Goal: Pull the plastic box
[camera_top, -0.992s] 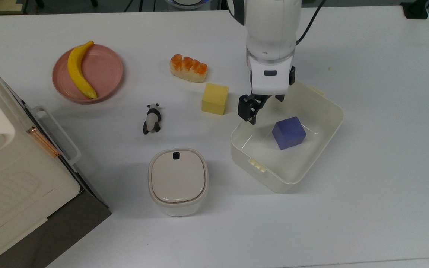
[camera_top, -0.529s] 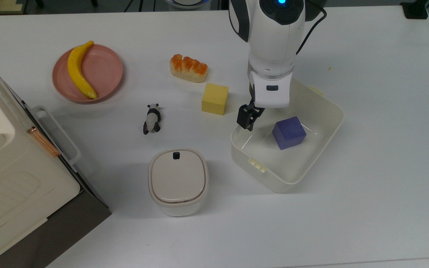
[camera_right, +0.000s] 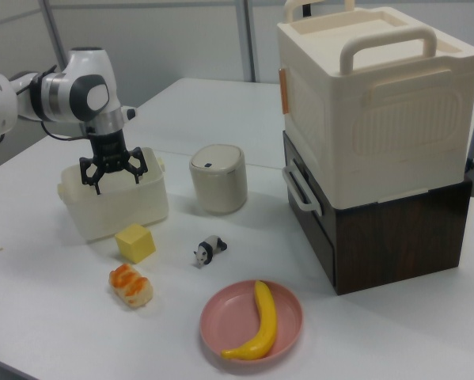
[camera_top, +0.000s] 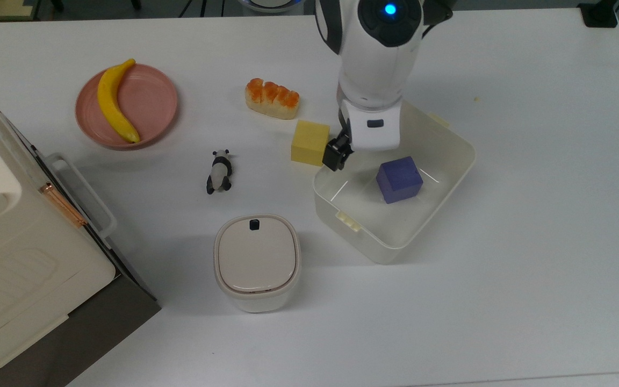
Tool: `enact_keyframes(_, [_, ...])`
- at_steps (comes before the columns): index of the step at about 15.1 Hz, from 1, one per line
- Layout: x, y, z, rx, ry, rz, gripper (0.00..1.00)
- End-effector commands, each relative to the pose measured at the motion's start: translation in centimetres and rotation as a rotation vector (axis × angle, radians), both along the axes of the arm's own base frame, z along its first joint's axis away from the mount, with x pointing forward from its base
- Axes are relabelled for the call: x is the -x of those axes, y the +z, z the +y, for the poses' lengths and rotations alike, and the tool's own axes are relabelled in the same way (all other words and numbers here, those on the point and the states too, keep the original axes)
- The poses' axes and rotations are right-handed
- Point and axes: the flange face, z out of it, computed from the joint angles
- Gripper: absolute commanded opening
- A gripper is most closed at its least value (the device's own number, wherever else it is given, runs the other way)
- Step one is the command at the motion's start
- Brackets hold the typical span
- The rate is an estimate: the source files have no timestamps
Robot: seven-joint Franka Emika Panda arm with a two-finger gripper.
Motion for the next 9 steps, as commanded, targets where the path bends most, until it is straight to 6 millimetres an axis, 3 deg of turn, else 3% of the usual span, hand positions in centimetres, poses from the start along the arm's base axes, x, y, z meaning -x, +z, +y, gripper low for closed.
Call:
enact_keyframes(1, [0.7,1.9,-1.9,0.014,0.079,0.009,1.00])
enact_keyframes(3, [0.7,1.9,-2.2,0.047,0.122,0.003,1.00])
enact_keyframes(5, [0.6,3.2,-3.3,0.035,0.061,-0.010,1.00])
enact_keyframes(6, [0.8,5.3,-4.6,0.012,-0.086,-0.026,1.00])
enact_keyframes(9, [1.8,9.5,-5.7,0.003,-0.402,-0.070,1.00])
